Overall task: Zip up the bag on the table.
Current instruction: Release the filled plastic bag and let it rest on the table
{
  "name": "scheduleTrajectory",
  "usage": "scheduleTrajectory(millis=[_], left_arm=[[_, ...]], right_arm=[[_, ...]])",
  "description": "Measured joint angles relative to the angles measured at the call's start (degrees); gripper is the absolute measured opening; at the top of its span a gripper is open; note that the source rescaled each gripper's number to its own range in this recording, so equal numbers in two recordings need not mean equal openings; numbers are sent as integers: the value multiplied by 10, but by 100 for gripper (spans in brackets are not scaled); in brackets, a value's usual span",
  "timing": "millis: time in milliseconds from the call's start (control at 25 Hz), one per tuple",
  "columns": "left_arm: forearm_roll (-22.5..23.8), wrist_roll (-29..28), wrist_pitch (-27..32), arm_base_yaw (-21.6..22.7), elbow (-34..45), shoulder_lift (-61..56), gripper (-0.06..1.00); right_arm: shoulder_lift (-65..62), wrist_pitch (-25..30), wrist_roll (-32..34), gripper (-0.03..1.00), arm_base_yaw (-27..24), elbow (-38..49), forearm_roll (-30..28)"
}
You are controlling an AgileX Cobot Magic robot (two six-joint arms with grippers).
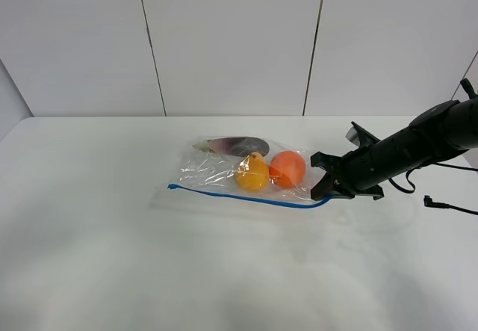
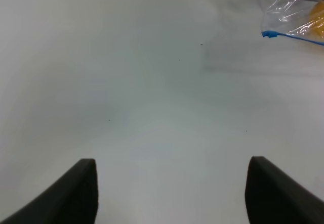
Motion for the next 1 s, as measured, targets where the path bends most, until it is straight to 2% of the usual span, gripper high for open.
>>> scheduleTrajectory(millis=[640,720,800,920,1000], left_arm=[[0,1,0,0,0,0,68],[0,1,0,0,0,0,68],[0,1,0,0,0,0,68],[0,1,0,0,0,0,68],[0,1,0,0,0,0,68]], right_arm=[[0,0,0,0,0,0,0],[0,-1,0,3,0,0,0],[0,-3,0,12,0,0,0],[0,-10,0,47,0,0,0],[0,-11,0,73,0,0,0]])
